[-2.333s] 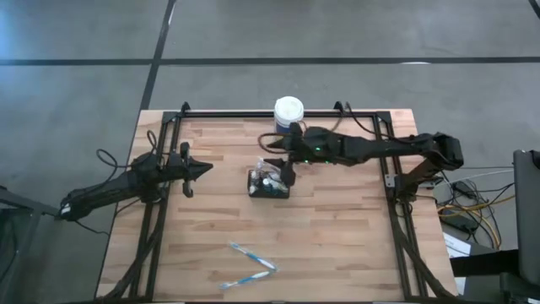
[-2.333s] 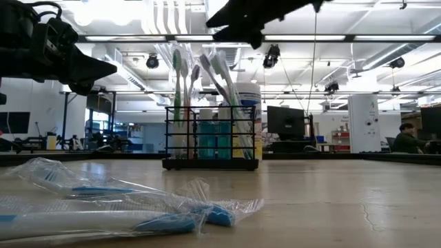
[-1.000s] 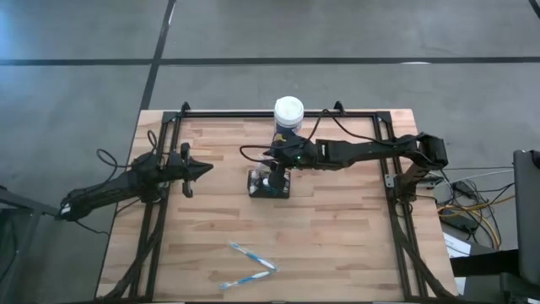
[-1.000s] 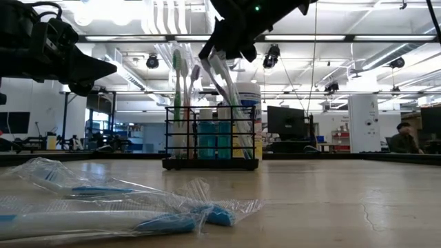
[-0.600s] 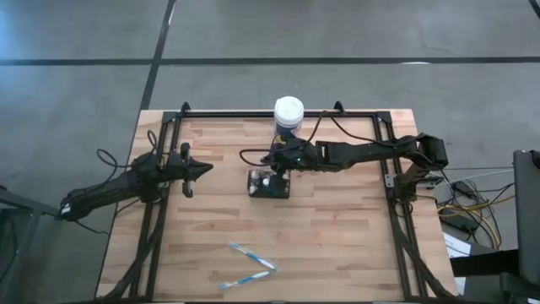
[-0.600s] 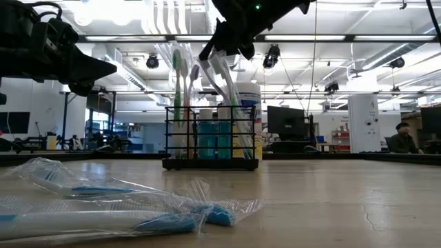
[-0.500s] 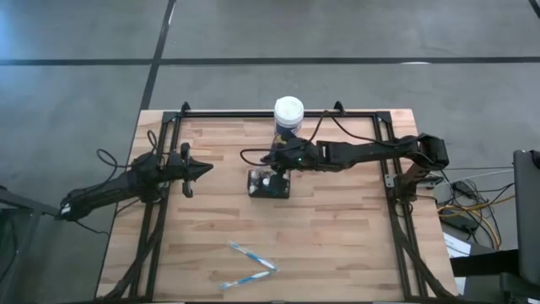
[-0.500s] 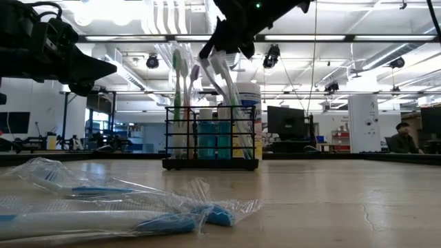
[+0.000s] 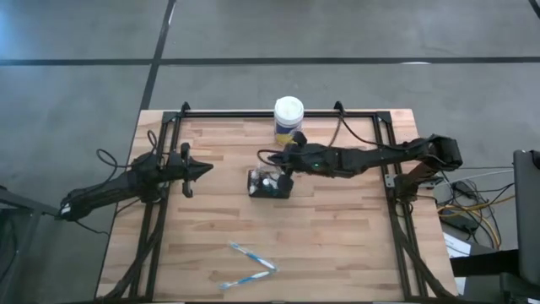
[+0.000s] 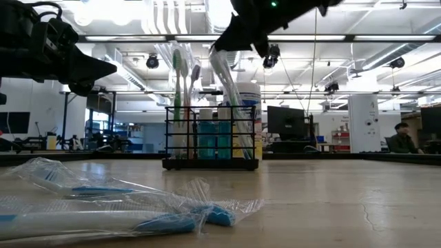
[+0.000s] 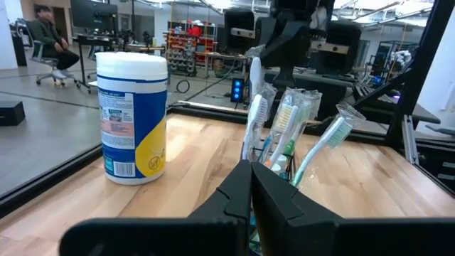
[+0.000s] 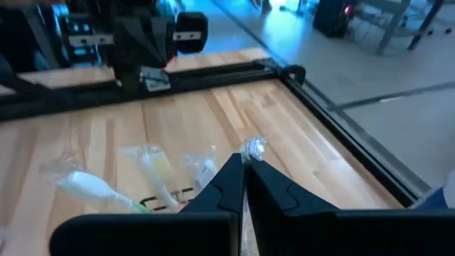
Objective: Pick & Place toothbrushing station
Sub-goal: Put the violet toothbrush into the black wire organizer
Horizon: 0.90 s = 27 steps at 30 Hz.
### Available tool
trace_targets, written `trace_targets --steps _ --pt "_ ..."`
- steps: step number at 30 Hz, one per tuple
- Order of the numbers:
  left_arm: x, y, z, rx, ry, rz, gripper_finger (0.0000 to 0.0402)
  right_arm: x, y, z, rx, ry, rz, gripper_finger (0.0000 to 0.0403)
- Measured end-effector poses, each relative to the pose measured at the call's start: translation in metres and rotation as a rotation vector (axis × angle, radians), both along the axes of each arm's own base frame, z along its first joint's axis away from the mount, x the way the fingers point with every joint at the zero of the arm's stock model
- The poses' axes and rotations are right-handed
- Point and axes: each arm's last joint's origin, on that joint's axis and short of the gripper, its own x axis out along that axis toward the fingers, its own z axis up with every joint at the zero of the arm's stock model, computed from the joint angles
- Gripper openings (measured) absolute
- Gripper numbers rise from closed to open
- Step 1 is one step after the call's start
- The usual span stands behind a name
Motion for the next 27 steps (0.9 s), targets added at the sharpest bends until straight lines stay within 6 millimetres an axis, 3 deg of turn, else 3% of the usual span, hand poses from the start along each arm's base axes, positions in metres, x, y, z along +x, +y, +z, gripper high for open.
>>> trace_targets --steps 6,11,20,27 --pt "0.0 0.0 0.0 0.0 -0.001 -0.001 0.0014 -0.025 0.0 -0.016 0.012 -0.136 -0.006 0.0008" --pt "0.0 0.0 0.001 0.002 -0.007 0.0 0.0014 -0.04 0.0 -0.029 0.024 -0.145 -0.009 0.0008" --pt "0.0 0.0 0.001 0.001 -0.008 0.001 0.0014 -0.038 0.0 -0.048 0.03 -0.088 -0.004 0.0008" --pt "0.0 0.0 0.001 0.003 -0.009 0.001 0.0014 -0.039 0.001 -0.049 0.036 -0.081 0.007 0.0008"
